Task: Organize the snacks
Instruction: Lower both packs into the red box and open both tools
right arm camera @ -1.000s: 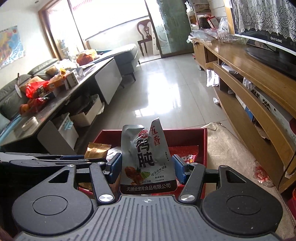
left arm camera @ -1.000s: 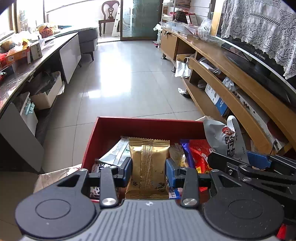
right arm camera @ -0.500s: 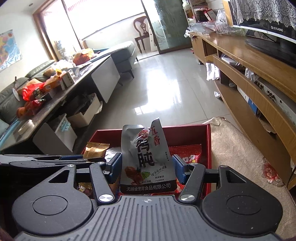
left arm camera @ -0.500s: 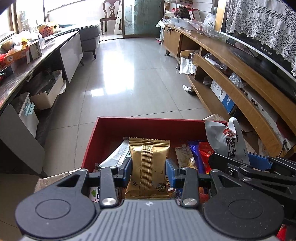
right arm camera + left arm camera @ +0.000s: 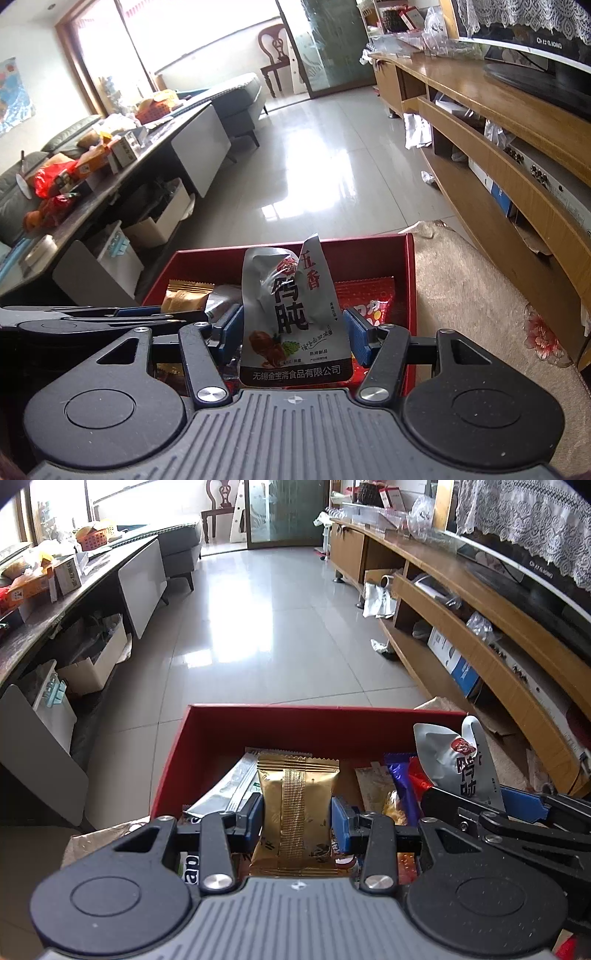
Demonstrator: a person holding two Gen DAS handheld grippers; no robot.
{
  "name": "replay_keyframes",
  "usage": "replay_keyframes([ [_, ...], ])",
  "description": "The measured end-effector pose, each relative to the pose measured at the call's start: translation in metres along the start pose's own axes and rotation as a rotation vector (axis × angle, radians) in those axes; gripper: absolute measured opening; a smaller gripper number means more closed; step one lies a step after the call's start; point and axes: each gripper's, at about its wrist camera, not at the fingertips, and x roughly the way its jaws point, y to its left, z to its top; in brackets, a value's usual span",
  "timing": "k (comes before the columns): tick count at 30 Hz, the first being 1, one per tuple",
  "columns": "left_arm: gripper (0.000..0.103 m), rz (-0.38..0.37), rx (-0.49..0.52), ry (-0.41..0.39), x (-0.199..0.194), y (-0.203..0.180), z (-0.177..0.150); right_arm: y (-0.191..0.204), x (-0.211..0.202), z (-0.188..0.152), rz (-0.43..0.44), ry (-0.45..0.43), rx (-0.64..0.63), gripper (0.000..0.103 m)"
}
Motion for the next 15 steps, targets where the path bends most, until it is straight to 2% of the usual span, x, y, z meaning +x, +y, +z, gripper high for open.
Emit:
replay_keyframes([
  [8, 0.035, 0.013, 0.006, 0.028, 0.016, -0.003, -0.004, -0.003, 0.013, -0.005, -0.024, 0.038, -0.006, 0.066],
  [15, 0.035, 0.018, 0.004, 0.033, 0.021, -0.002, -0.005, -0.003, 0.015, -0.007, -0.045, 0.038, -0.02, 0.067],
])
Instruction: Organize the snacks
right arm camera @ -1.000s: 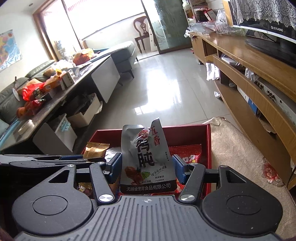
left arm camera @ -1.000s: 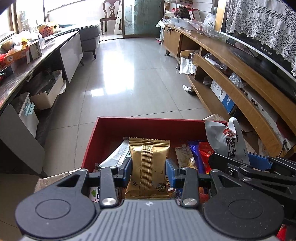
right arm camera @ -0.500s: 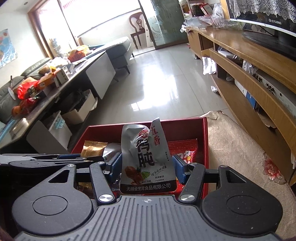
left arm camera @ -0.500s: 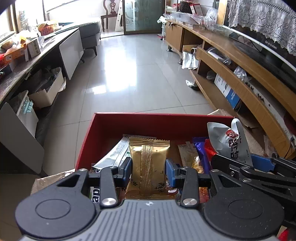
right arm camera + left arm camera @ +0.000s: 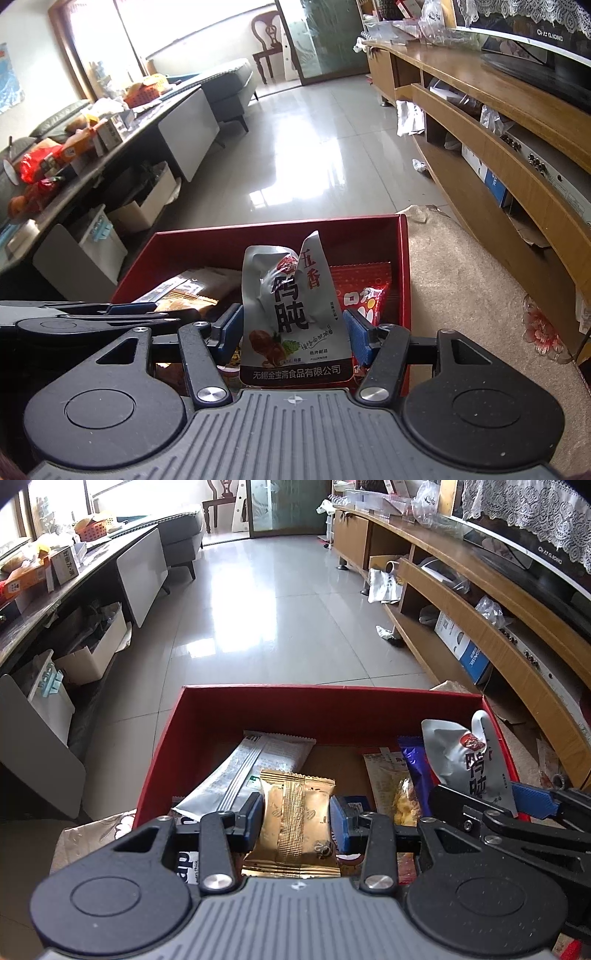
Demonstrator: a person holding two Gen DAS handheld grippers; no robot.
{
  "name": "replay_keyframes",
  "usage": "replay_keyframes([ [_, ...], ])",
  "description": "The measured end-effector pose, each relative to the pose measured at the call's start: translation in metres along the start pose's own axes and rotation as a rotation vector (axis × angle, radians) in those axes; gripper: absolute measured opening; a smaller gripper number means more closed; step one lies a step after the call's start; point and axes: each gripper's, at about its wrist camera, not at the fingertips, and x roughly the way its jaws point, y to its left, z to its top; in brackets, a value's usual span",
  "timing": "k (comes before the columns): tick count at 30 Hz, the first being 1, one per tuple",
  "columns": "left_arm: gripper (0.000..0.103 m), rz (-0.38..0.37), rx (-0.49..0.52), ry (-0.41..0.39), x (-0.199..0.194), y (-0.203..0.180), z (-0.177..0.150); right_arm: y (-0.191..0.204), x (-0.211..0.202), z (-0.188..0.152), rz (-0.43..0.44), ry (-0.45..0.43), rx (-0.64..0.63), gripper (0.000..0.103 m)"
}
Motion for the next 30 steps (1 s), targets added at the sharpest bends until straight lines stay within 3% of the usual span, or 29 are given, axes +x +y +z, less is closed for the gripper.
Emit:
replay_keyframes([
  [9, 0.041, 0.004, -0.001, -0.002, -0.004, 0.001, 0.001, 0.002, -0.003, 0.001, -0.024, -0.007, -0.021, 0.068],
  [19, 0.046, 0.001, -0.032, -0.011, -0.02, 0.01, 0.002, 0.005, -0.021, 0.006, 0.011, -0.031, -0.012, 0.078],
  [30, 0.056, 0.004, -0.034, -0.036, -0.052, 0.014, -0.012, 0.014, -0.052, 0.007, -0.015, -0.05, -0.022, 0.086],
])
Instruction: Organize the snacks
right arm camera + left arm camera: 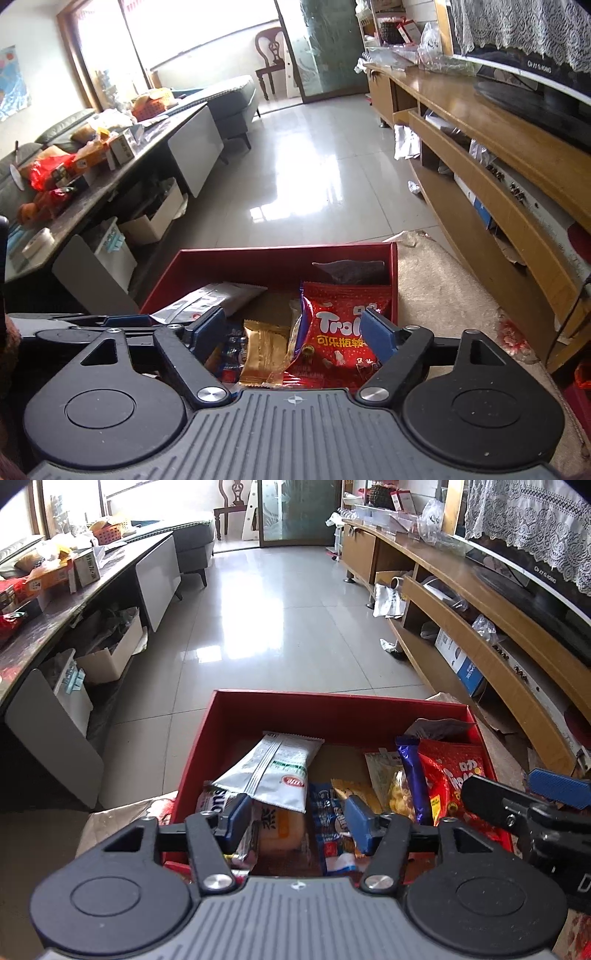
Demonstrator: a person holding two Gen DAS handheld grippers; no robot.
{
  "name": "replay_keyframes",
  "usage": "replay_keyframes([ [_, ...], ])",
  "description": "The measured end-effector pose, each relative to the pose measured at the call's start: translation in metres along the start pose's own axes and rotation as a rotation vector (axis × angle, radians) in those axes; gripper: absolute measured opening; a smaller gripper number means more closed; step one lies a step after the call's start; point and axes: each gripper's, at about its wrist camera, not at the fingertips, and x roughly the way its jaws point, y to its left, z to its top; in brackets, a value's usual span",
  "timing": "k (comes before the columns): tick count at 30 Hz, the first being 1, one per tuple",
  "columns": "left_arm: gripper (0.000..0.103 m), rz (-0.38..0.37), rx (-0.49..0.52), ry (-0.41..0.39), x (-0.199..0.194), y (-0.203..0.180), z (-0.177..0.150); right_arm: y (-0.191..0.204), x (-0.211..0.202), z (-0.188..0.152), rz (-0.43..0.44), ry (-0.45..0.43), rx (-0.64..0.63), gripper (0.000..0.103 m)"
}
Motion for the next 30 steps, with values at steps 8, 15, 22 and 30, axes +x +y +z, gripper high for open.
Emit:
replay_keyframes([
  [8, 0.063, 0.021, -0.024, 0.001, -0.019, 0.013, -0.02, 0.01, -0.018, -0.009, -0.075, 0.016, -0.026, 0.087],
  [15, 0.073, 0.004, -0.026, -0.016, -0.042, 0.013, -0.04, 0.009, -0.035, -0.032, -0.115, 0.039, -0.022, 0.088],
  [22, 0.081, 0.02, 0.005, -0.059, -0.069, 0.002, -0.064, 0.002, -0.06, -0.057, -0.138, 0.037, 0.01, 0.089],
  [30, 0.084, 0.004, 0.014, -0.055, -0.089, -0.007, -0.094, -0.002, -0.08, -0.079, -0.15, 0.035, 0.056, 0.09],
])
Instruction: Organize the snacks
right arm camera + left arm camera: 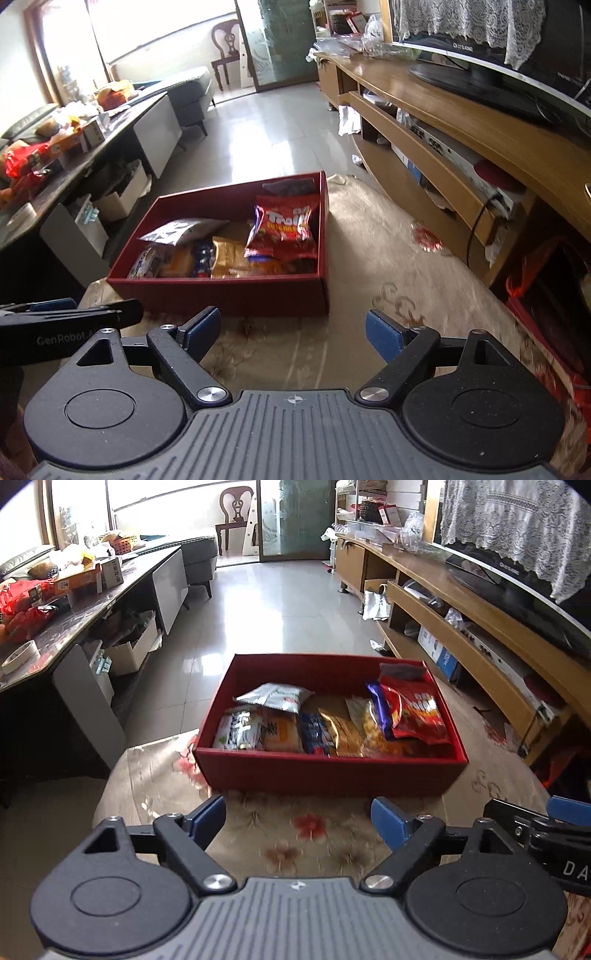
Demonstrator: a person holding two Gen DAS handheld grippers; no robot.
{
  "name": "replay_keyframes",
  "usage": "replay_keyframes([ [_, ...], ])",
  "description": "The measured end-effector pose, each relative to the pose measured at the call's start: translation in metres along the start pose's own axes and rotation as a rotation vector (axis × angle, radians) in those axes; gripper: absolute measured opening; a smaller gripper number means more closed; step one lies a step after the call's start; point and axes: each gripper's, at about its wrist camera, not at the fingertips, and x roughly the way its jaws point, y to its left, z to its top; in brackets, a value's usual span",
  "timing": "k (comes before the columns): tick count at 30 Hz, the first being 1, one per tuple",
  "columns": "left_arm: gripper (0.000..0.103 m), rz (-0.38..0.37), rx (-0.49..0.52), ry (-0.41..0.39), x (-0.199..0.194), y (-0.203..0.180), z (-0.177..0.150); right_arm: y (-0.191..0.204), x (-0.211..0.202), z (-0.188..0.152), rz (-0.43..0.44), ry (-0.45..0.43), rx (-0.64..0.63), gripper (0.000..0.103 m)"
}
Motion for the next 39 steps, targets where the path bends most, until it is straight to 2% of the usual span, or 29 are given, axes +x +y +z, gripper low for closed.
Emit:
replay_keyframes([
  [16, 0.084, -0.002, 0.0, 0.013, -0.026, -0.002, -0.046, 0.005, -0.022, -0.043, -0.049, 0.015, -0.031, 0.091],
  [24, 0.085, 0.002, 0.011, 0.028, -0.034, -0.003, -0.067, 0.005, -0.033, -0.057, -0.041, 0.014, -0.033, 0.092],
  [39, 0.085, 0.014, 0.02, -0.003, -0.054, -0.007, -0.088, 0.009, -0.049, -0.075, -0.022, 0.014, -0.047, 0.096],
])
